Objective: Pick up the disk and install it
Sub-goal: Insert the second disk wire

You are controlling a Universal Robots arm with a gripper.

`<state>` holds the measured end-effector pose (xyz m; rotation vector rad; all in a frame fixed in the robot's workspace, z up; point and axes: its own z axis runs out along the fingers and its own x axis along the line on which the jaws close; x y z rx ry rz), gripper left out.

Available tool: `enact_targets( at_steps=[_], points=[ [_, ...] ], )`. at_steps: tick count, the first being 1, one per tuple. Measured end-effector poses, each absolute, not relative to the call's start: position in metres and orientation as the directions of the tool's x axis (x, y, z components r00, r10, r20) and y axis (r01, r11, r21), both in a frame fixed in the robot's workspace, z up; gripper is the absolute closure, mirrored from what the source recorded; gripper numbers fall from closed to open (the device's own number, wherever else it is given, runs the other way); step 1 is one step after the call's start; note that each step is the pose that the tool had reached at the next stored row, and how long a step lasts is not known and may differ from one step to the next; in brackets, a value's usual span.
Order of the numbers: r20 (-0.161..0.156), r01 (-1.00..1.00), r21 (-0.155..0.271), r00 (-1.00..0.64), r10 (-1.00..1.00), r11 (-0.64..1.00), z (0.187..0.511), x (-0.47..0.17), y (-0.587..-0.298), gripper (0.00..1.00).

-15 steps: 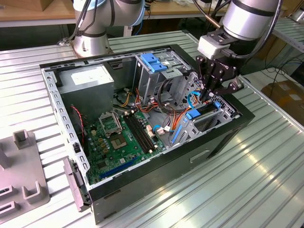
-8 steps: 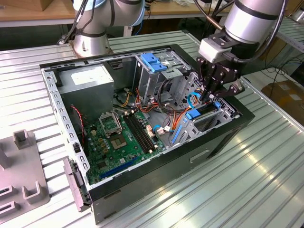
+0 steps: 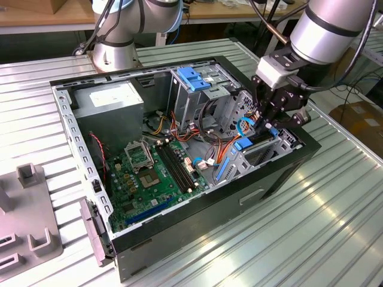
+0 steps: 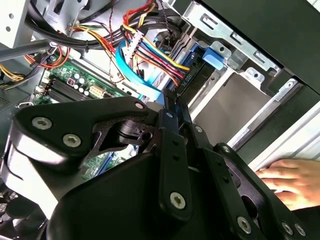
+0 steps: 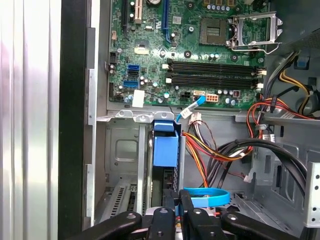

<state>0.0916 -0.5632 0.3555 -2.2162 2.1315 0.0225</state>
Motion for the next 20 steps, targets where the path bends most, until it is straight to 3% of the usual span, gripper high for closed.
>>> enact_targets(
  at_steps=[5, 9, 20],
  points=[
    [-0.061, -0.999, -0.038, 0.04, -0.997, -0.038, 0.3547, 0.0916, -0.5657, 0.84],
    [-0.089, -0.999, -0.039, 0.04, -0.995, -0.037, 0.3536, 0.0916, -0.5692, 0.84],
    [-0.09, -0.999, -0.039, 0.04, -0.995, -0.037, 0.3501, 0.0916, -0.5724, 0.84]
  ],
)
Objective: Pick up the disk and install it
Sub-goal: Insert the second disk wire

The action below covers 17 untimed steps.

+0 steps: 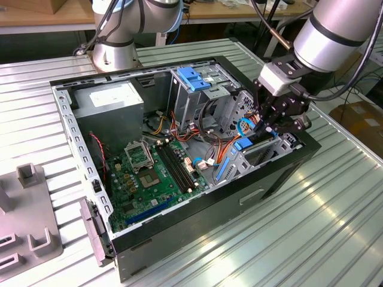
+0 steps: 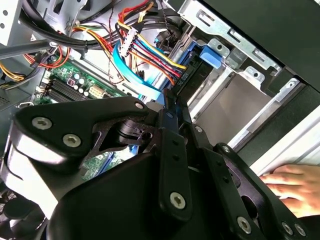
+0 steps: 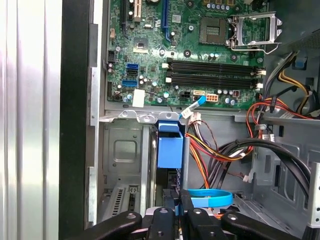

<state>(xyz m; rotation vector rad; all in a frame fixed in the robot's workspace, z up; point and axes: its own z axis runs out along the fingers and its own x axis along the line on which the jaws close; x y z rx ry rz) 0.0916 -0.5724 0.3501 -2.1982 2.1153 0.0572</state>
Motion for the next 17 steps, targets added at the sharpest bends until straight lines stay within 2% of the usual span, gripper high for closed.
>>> enact_targets(
  at_steps=[17],
  points=[
    [-0.093, -0.999, -0.039, 0.04, -0.995, -0.036, 0.3481, 0.0917, -0.5735, 0.84]
  ],
)
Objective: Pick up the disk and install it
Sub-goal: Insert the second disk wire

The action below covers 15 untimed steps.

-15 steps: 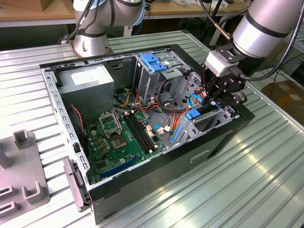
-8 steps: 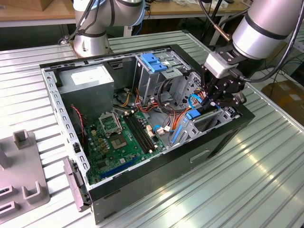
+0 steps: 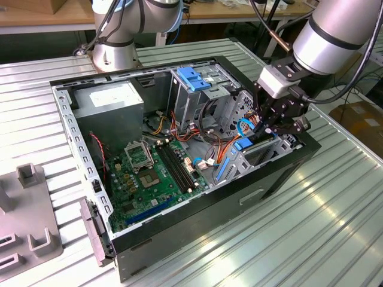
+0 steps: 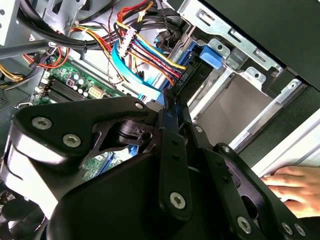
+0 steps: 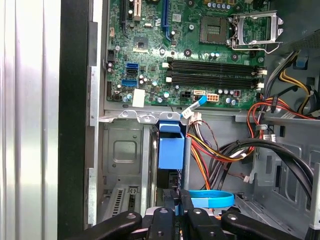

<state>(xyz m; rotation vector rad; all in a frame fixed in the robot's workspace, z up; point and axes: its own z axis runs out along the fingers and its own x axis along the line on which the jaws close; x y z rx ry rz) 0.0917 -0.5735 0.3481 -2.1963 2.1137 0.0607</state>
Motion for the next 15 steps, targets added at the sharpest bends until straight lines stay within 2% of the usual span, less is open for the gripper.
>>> enact_targets(
  at_steps=[15],
  points=[
    [-0.092, -0.999, -0.039, 0.04, -0.995, -0.037, 0.3467, 0.0929, -0.5735, 0.84]
  ],
)
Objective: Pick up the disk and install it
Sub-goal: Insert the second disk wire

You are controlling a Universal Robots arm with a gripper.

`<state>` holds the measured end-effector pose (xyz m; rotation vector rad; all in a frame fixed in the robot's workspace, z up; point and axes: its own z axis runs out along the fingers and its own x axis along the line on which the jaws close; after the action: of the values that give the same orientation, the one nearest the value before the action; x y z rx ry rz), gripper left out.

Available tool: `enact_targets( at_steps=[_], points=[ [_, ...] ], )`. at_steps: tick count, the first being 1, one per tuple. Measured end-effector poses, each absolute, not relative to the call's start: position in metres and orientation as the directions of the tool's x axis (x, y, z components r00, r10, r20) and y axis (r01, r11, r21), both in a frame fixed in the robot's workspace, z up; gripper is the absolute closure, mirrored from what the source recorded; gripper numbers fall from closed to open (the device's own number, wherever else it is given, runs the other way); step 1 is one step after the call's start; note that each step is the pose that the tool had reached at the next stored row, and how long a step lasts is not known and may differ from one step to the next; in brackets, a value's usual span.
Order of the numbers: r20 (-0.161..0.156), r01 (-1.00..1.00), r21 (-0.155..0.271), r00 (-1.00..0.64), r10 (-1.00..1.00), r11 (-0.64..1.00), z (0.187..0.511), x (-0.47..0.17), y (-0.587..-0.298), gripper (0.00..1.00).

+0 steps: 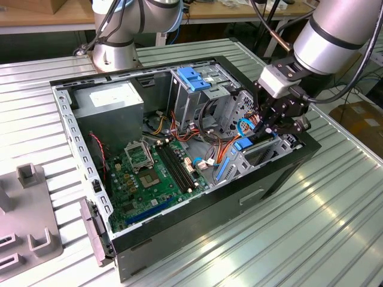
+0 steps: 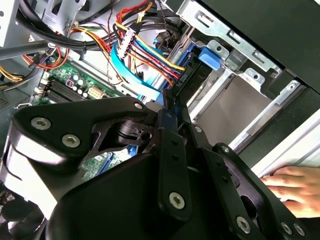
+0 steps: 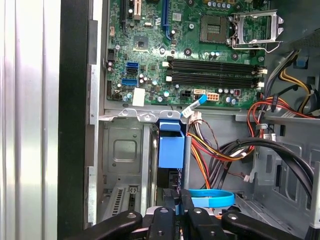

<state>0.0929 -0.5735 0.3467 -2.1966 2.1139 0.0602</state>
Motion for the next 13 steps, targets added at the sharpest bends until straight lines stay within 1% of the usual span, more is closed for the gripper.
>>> enact_targets(
  at_steps=[13],
  points=[
    [-0.094, -0.999, -0.039, 0.04, -0.995, -0.036, 0.3445, 0.093, -0.5735, 0.84]
  ],
)
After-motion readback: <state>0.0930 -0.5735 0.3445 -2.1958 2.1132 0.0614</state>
